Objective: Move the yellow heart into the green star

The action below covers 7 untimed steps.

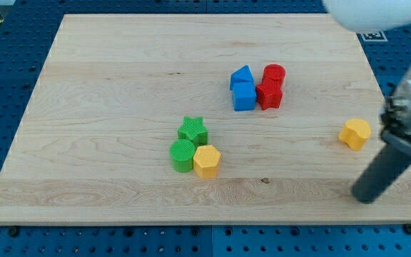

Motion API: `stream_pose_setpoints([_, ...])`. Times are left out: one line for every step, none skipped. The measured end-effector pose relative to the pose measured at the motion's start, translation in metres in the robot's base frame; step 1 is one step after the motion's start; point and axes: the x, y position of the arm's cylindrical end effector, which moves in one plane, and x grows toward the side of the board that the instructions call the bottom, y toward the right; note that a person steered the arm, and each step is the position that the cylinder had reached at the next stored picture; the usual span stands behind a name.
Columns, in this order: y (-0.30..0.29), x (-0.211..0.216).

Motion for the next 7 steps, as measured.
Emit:
stream_pose_setpoints([0.040,-0.009])
stream_pose_setpoints([0.059,-0.044])
stream_pose_setpoints([0.060,-0.104])
stream_pose_setpoints([0.038,-0.131])
stream_pose_setpoints([-0.008,-0.129])
stream_pose_setpoints([-0.008,-0.119])
stream_pose_setpoints([0.025,-0.119])
